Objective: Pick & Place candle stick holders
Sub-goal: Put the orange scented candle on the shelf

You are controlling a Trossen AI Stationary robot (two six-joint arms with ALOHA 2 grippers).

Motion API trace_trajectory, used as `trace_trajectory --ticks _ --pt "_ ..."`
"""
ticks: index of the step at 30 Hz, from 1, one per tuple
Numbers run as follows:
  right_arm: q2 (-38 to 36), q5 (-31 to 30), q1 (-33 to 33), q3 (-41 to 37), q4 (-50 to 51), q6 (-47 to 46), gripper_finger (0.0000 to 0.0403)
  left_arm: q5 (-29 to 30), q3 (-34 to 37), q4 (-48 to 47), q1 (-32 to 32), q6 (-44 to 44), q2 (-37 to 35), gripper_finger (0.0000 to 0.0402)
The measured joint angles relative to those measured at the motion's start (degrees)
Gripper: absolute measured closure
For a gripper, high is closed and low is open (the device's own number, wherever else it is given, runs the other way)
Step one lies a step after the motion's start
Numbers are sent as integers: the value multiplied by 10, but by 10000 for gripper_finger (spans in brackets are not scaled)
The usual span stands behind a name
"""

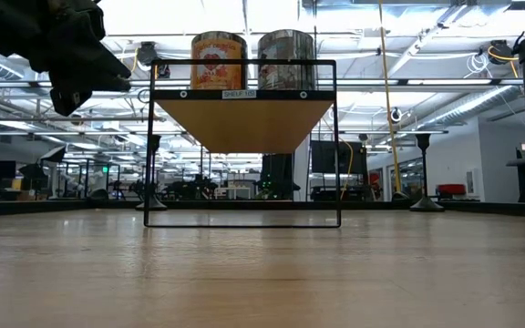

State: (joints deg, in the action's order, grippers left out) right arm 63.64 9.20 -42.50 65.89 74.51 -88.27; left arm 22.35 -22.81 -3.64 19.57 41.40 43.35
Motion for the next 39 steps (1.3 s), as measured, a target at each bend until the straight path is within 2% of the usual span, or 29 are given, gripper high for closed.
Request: trace_trajectory --ticks 9,14,25,34,39 --pt "0 76 0 -90 -39 -2 222 -3 0 4 0 3 0 309" --pt "-2 76 0 -132 -73 -18 190 -3 0 5 0 7 0 309" --pt "-2 75 0 -179 -96 -22 196 -4 0 5 0 12 0 309" --pt "-4 80 0 -235 -177 -24 199 -4 0 5 0 13 0 309" --pt "-4 80 0 -243 -193 -24 234 -4 0 5 0 18 0 309"
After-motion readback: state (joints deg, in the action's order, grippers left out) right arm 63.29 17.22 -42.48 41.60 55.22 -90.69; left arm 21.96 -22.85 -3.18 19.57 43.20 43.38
